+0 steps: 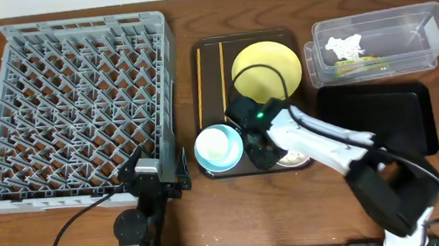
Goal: Sort waste into correct bins and load items into the dishwasher
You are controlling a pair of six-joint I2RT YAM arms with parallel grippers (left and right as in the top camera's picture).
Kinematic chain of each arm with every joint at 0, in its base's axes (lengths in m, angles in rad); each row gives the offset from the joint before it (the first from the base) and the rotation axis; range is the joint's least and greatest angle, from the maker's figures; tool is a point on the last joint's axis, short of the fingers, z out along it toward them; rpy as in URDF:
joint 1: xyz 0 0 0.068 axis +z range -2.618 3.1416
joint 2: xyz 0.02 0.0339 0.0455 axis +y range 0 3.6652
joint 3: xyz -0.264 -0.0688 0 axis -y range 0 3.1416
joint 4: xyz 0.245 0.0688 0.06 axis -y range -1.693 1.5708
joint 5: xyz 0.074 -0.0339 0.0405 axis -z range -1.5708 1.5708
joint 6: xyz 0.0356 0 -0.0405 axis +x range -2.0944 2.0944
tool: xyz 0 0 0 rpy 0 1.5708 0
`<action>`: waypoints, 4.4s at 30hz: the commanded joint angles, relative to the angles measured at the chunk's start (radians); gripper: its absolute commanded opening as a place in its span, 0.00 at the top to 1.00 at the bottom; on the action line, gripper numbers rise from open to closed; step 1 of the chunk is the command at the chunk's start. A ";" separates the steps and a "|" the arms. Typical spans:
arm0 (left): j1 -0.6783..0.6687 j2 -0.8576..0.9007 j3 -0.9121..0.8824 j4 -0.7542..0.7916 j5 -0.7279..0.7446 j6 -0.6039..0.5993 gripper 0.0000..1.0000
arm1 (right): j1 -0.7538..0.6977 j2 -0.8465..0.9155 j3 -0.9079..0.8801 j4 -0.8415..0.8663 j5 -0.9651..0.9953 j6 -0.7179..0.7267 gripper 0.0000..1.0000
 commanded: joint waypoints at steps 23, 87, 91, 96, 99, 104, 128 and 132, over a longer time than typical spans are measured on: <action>0.004 -0.005 -0.022 -0.024 0.014 -0.004 0.05 | -0.721 -0.386 -0.095 0.122 -0.832 0.095 0.99; 0.004 -0.005 -0.022 -0.024 0.013 -0.004 0.05 | -1.020 -0.386 -0.458 0.782 -1.420 0.082 0.99; 0.004 -0.005 -0.022 -0.024 0.014 -0.004 0.05 | -1.010 -0.386 -0.458 0.727 -1.217 0.172 0.99; 0.004 -0.005 -0.022 -0.024 0.013 -0.004 0.05 | -0.985 -0.386 -0.458 0.777 -1.312 0.079 0.99; 0.004 -0.005 -0.022 -0.024 0.013 -0.004 0.05 | -0.976 -0.386 -0.458 0.708 -1.214 0.164 0.99; 0.004 -0.005 -0.022 -0.024 0.014 -0.004 0.05 | -0.911 -0.391 -0.458 0.737 -1.327 0.061 0.99; 0.004 -0.005 -0.022 -0.024 0.014 -0.004 0.05 | -0.967 -0.390 -0.457 1.010 -1.461 0.287 0.99; 0.004 -0.005 -0.022 -0.024 0.013 -0.004 0.05 | -0.945 -0.397 -0.457 1.009 -1.416 0.312 0.99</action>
